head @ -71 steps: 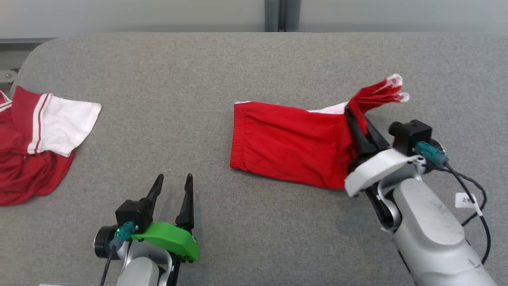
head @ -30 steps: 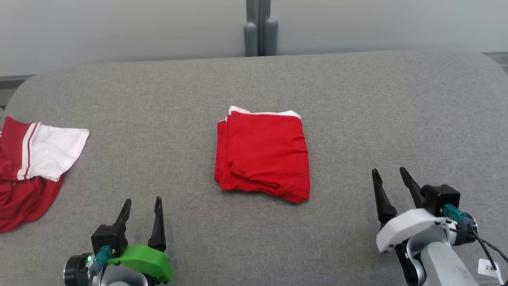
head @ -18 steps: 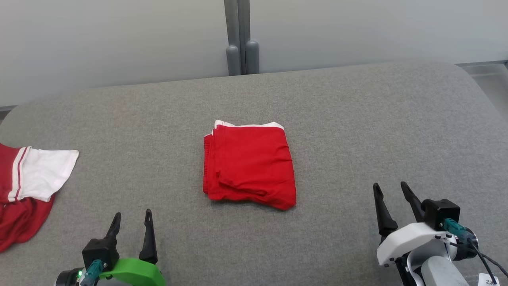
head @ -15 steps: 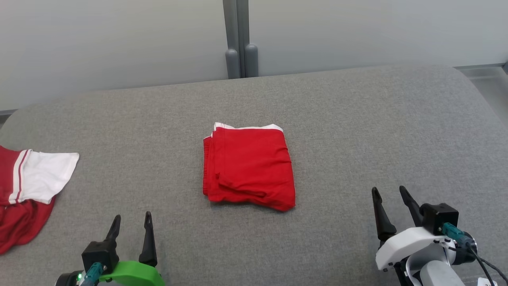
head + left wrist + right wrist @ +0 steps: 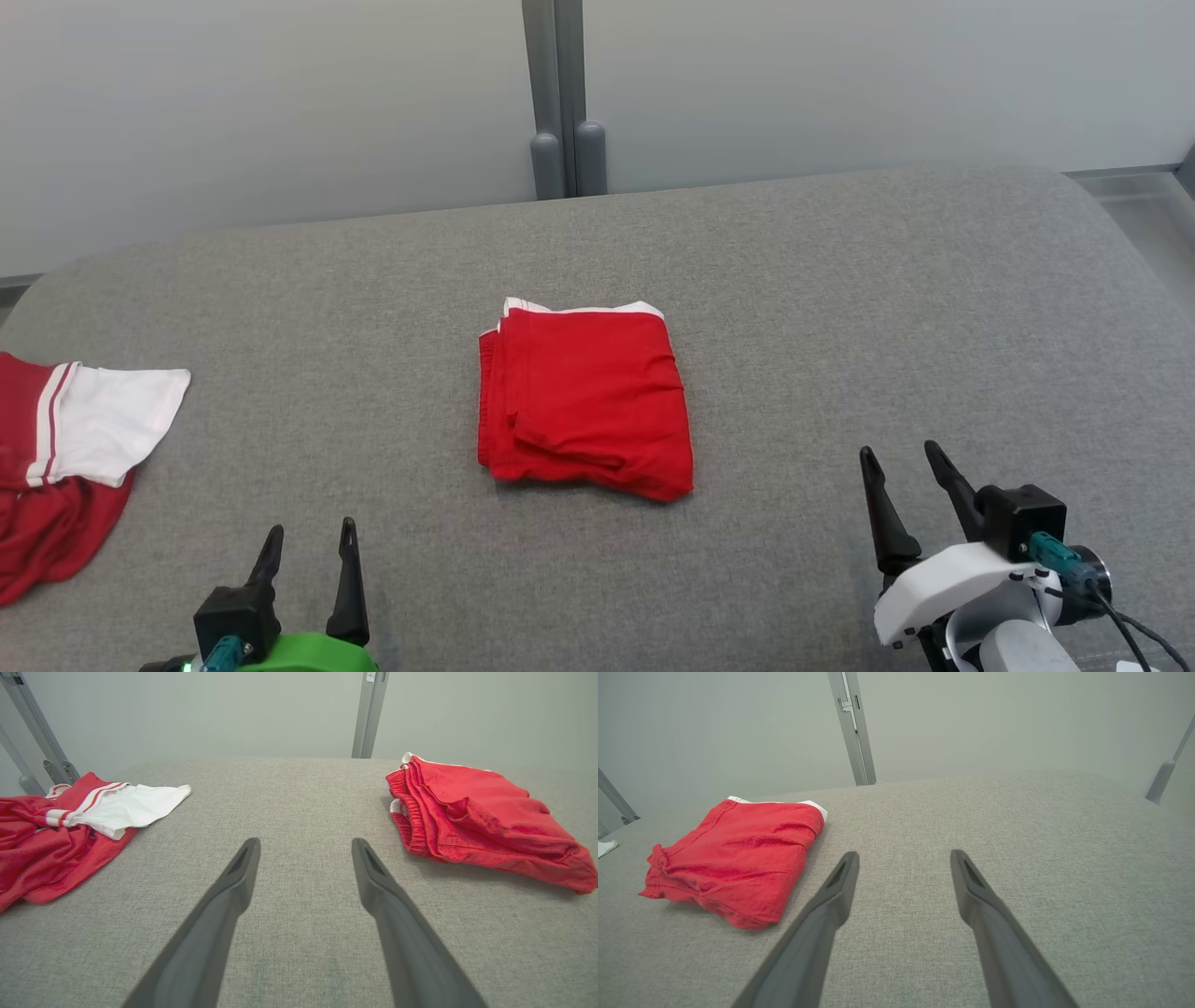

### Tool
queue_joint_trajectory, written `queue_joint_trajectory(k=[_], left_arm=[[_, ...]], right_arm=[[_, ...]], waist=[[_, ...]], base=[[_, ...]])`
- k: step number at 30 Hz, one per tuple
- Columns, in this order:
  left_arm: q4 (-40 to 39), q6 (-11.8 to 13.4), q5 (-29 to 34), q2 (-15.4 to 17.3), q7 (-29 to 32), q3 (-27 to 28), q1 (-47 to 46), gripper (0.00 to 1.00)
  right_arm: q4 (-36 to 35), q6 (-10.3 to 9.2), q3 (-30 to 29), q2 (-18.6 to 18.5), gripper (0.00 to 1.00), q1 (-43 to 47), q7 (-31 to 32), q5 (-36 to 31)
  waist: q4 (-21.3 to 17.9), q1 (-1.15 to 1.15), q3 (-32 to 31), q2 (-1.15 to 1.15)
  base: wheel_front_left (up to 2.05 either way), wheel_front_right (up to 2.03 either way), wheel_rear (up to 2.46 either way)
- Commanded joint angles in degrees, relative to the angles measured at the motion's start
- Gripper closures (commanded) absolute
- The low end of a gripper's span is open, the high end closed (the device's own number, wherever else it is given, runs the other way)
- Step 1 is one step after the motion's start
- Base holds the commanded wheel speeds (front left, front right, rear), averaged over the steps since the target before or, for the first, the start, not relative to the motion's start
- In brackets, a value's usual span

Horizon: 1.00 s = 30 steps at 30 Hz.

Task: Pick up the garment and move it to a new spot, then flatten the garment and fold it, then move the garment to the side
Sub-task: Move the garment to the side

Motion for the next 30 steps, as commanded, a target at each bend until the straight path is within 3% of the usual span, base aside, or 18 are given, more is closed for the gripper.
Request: queue_joint_trajectory(k=[1, 16, 23, 30], left_arm=[[-0.4, 0.1, -0.1, 0.3, 0.0, 0.0, 0.6, 0.0], [-2.3, 0.4, -1.0, 0.3, 0.0, -2.5, -0.9, 0.0], [-4.4, 0.1, -1.4, 0.3, 0.0, -5.7, -4.3, 0.0], [-5.2, 0.4, -2.5, 0.2, 0.0, -9.8, -8.5, 0.0]], right_arm=[[-0.2, -0.07, 0.0, -0.1, 0.0, 0.6, 0.0, 0.2], [1.0, -0.07, -0.4, -0.1, 0.0, -0.4, 0.0, 0.9], [1.4, -0.07, -0.4, -0.1, 0.0, -5.9, 0.0, 2.0], [6.9, -0.07, 0.2, -0.1, 0.0, -15.7, 0.0, 3.3]], waist=[[0.1, 0.0, 0.1, 0.0], [2.7, 0.0, 2.5, 0.0], [7.5, 0.0, 9.5, 0.0], [15.0, 0.0, 16.4, 0.0]], base=[[0.0, 0.0, 0.0], [0.0, 0.0, 0.0], [0.0, 0.0, 0.0], [0.0, 0.0, 0.0]])
